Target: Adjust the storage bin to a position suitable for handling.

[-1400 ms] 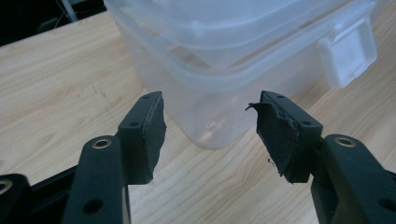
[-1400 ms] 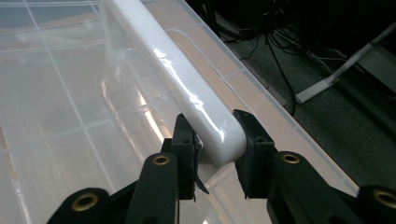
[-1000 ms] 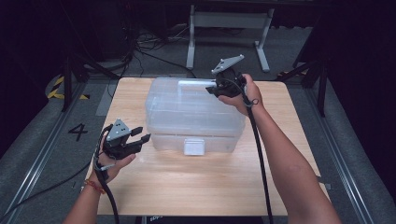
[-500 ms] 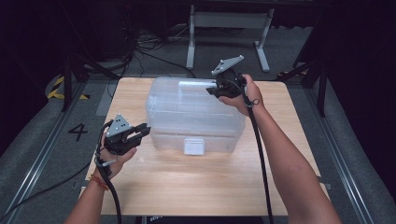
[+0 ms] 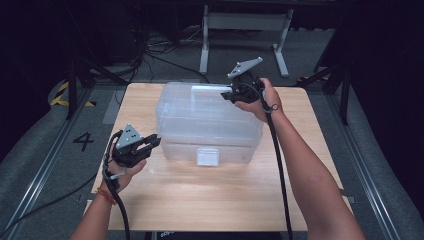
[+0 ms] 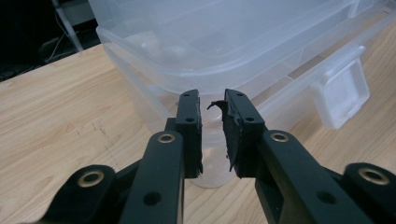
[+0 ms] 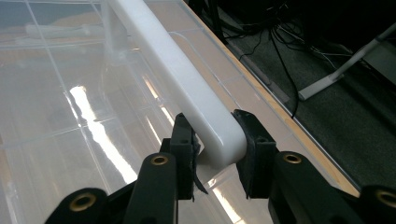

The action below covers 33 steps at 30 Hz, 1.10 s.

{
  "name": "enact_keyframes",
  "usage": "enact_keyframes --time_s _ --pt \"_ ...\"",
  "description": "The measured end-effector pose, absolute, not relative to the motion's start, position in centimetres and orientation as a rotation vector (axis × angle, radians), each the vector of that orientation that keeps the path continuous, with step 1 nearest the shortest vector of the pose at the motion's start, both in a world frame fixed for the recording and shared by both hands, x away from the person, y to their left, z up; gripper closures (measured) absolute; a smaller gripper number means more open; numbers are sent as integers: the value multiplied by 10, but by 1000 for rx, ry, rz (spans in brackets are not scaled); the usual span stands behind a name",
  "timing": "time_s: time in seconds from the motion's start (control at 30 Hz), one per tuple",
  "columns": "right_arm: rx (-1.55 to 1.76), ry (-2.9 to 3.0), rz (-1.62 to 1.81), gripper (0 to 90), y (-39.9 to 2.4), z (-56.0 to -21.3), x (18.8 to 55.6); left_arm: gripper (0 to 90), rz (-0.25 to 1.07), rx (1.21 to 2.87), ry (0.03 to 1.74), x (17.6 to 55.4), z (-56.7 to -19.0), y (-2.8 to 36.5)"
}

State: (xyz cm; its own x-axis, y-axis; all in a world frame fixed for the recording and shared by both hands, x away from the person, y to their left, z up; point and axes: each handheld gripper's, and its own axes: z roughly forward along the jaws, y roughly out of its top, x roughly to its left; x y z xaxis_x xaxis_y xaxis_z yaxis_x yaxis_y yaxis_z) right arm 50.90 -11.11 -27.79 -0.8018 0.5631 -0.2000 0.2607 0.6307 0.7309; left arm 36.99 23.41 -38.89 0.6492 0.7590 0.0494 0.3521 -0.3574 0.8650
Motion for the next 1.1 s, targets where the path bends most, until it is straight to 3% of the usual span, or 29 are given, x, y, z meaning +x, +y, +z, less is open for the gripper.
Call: enact_keyframes --time_s 0.33,0.97,1.1 --pt "673 2450 996 708 -112 -274 516 849 575 1986 859 375 -391 233" --pt "673 2460 992 708 -112 -274 514 844 590 1940 914 389 -395 229" --pt "707 2438 1005 636 -115 -276 511 844 591 1939 916 389 -395 229"
